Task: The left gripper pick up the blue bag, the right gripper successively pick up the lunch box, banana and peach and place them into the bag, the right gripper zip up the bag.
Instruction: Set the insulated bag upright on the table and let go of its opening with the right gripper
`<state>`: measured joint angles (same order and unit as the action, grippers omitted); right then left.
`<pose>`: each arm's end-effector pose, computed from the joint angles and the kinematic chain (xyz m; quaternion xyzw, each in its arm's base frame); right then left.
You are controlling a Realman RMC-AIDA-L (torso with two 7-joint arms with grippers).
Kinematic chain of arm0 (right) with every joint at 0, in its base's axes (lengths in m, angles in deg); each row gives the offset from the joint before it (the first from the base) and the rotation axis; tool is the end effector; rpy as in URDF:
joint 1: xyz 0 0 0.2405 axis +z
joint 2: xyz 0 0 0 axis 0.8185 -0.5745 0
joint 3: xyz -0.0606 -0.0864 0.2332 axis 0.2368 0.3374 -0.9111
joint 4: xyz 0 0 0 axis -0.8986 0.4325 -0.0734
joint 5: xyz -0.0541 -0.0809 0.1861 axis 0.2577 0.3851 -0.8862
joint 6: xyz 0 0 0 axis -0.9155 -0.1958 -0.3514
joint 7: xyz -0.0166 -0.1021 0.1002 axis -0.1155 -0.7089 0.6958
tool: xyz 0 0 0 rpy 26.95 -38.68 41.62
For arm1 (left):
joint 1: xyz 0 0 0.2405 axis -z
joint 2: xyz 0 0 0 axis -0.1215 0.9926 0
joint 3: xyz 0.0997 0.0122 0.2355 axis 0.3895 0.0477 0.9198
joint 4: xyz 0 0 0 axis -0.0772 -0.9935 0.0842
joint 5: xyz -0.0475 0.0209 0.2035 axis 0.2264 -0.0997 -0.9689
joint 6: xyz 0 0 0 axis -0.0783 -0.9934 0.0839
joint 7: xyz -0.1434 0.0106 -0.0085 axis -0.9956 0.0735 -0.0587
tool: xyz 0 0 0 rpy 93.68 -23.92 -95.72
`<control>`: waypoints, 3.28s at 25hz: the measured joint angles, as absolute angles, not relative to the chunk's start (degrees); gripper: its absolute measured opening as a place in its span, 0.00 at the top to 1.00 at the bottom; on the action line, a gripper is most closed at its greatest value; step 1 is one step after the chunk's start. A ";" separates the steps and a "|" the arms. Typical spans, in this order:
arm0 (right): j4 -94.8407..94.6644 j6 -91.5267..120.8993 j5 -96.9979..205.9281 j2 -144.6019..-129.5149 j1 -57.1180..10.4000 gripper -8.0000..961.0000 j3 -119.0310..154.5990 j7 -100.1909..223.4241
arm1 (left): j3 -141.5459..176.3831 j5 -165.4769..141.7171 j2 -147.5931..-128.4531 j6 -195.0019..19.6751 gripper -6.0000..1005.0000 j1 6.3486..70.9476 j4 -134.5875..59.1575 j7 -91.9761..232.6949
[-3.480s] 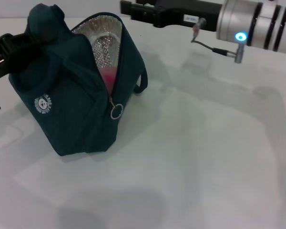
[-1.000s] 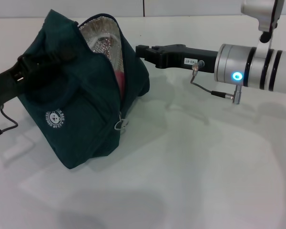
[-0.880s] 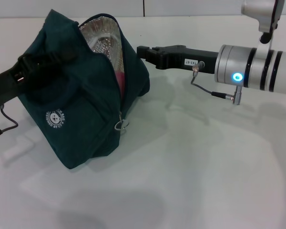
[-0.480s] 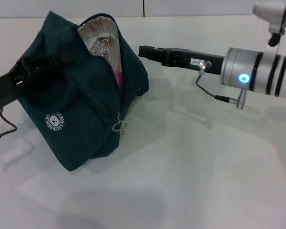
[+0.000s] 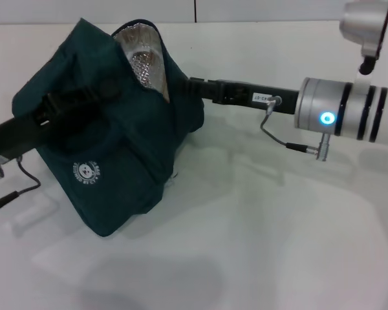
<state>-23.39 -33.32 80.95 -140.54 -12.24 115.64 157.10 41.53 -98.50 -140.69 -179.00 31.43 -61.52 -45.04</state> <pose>0.1456 0.3833 -0.0867 -0.8418 0.4120 0.3445 0.0543 -0.2807 0.2955 0.0264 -0.6858 -0.5465 -0.4806 0.0064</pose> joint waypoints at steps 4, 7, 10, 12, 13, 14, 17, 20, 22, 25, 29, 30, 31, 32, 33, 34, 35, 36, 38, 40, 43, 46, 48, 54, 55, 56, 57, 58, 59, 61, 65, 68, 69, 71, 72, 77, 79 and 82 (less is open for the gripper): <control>-23.32 -31.24 78.39 -140.53 -11.08 0.44 119.31 157.82 | 42.56 -98.42 -140.88 -179.01 0.95 31.64 -61.16 -44.80; -23.33 -29.15 78.12 -140.53 -10.28 0.25 121.07 158.63 | 42.61 -98.42 -140.89 -179.01 0.95 31.64 -61.16 -44.80; -23.29 -28.13 78.18 -140.53 -9.99 0.13 122.19 159.17 | 42.62 -98.45 -140.89 -179.01 0.95 31.75 -61.16 -44.81; -23.27 -28.06 78.33 -140.53 -9.96 0.09 122.32 159.20 | 42.62 -98.45 -140.89 -178.99 0.95 31.80 -61.16 -44.81; -23.27 -28.07 78.37 -140.53 -9.95 0.10 122.36 159.20 | 42.62 -98.41 -140.88 -178.98 0.95 31.78 -61.17 -44.81; -23.28 -28.09 78.37 -140.53 -9.95 0.10 122.39 159.20 | 42.63 -98.40 -140.87 -178.97 0.95 31.75 -61.17 -44.81; -23.27 -28.28 78.33 -140.53 -9.94 0.13 122.15 159.18 | 42.62 -98.37 -140.81 -178.95 0.95 31.68 -61.17 -44.81; -23.27 -28.60 78.29 -140.53 -10.18 0.19 121.88 159.04 | 42.54 -98.37 -140.79 -178.84 0.95 31.69 -61.17 -44.80; -23.37 -28.64 78.20 -140.53 -10.42 0.22 121.83 158.93 | 42.47 -98.38 -140.76 -178.77 0.95 31.72 -61.17 -44.77; -23.76 -28.91 78.16 -140.49 -10.88 0.28 121.69 158.59 | 42.45 -98.35 -140.68 -178.74 0.95 31.73 -61.17 -44.76; -24.08 -31.35 78.33 -140.25 -12.96 0.36 118.98 156.84 | 42.59 -98.37 -140.61 -178.75 0.95 31.76 -61.17 -44.79; -24.09 -32.18 78.44 -140.19 -13.79 0.38 117.86 156.41 | 42.60 -98.37 -140.61 -178.75 0.95 31.74 -61.17 -44.79; -24.10 -32.58 78.47 -140.09 -14.28 0.40 117.35 156.25 | 42.59 -98.36 -140.61 -178.76 0.95 31.67 -61.18 -44.80; -24.08 -33.05 78.50 -139.97 -14.80 0.42 116.80 156.08 | 42.57 -98.35 -140.61 -178.78 0.95 31.59 -61.18 -44.80; -24.01 -33.31 78.52 -139.90 -14.97 0.39 116.60 156.01 | 42.55 -98.35 -140.59 -178.81 0.95 31.49 -61.18 -44.81; -23.78 -33.54 78.53 -139.85 -15.22 0.35 116.35 155.89 | 42.55 -98.35 -140.59 -178.81 0.95 31.49 -61.18 -44.81; -23.59 -33.72 78.57 -139.84 -15.48 0.32 116.20 155.81 | 42.55 -98.33 -140.53 -178.86 0.95 31.36 -61.17 -44.81; -23.50 -33.79 78.57 -139.82 -15.70 0.32 116.09 155.79 | 42.55 -98.33 -140.52 -178.86 0.95 31.35 -61.18 -44.81; -23.38 -33.92 78.62 -139.76 -16.34 0.32 116.05 155.71 | 42.60 -98.32 -140.52 -178.88 0.95 31.34 -61.18 -44.78; -23.32 -33.91 78.61 -139.76 -16.57 0.32 116.07 155.71 | 42.61 -98.31 -140.52 -178.89 0.95 31.35 -61.18 -44.76; -22.70 -33.74 78.63 -139.93 -16.44 0.32 116.60 155.79 | 42.62 -98.37 -140.56 -178.90 0.95 31.61 -61.17 -44.75; -21.74 -33.66 78.69 -140.20 -15.44 0.32 117.49 155.99 | 42.62 -98.43 -140.67 -178.91 0.95 31.77 -61.17 -44.74; -21.52 -33.66 78.72 -140.31 -15.01 0.32 118.04 156.05 | 42.62 -98.44 -140.71 -178.92 0.95 31.78 -61.17 -44.73; -21.42 -34.03 78.77 -140.44 -14.69 0.32 118.46 156.09 | 42.62 -98.48 -140.71 -178.92 0.95 31.76 -61.17 -44.71; -21.43 -34.22 78.78 -140.47 -14.69 0.32 118.49 156.12 | 42.62 -98.49 -140.72 -178.92 0.95 31.76 -61.17 -44.68; -21.48 -34.39 78.79 -140.49 -14.68 0.31 118.50 156.13 | 42.62 -98.51 -140.74 -178.92 0.95 31.77 -61.17 -44.64; -21.58 -34.57 78.78 -140.52 -14.68 0.31 118.53 156.14 | 42.62 -98.53 -140.76 -178.92 0.95 31.79 -61.17 -44.61; -21.63 -34.65 78.79 -140.53 -14.68 0.31 118.56 156.14 | 42.62 -98.56 -140.76 -178.92 0.95 31.84 -61.17 -44.59; -21.73 -34.80 78.79 -140.54 -14.68 0.31 118.60 156.14 | 42.62 -98.58 -140.77 -178.92 0.95 31.87 -61.18 -44.58; -21.74 -34.90 78.79 -140.54 -14.60 0.31 118.99 156.15 | 42.63 -98.60 -140.80 -178.92 0.95 31.92 -61.17 -44.57; -21.21 -34.19 78.74 -140.54 -13.97 0.31 119.76 156.51 | 42.70 -98.60 -140.89 -178.92 0.95 31.94 -61.17 -44.55; -21.17 -33.06 78.64 -140.54 -13.54 0.32 120.44 157.29 | 42.72 -98.60 -140.95 -178.92 0.95 31.94 -61.17 -44.55; -21.17 -32.74 78.57 -140.53 -13.39 0.32 120.68 157.47 | 42.74 -98.60 -140.96 -178.92 0.95 31.94 -61.17 -44.54; -21.18 -32.53 78.47 -140.54 -13.31 0.32 120.88 157.57 | 42.79 -98.60 -140.97 -178.92 0.95 31.94 -61.18 -44.54; -21.19 -32.45 78.39 -140.54 -13.27 0.32 120.94 157.59 | 42.81 -98.60 -141.00 -178.92 0.95 31.94 -61.17 -44.54; -21.41 -32.39 78.63 -140.53 -13.20 0.32 120.94 157.55 | 43.31 -98.57 -141.05 -178.95 0.95 31.94 -61.17 -44.54; -21.44 -32.42 79.03 -140.52 -13.07 0.32 121.01 157.28 | 43.32 -98.57 -141.05 -178.96 0.95 31.94 -61.17 -44.54; -21.49 -32.57 79.51 -140.49 -13.04 0.37 121.02 156.84 | 43.32 -98.57 -141.05 -178.98 0.95 31.94 -61.17 -44.54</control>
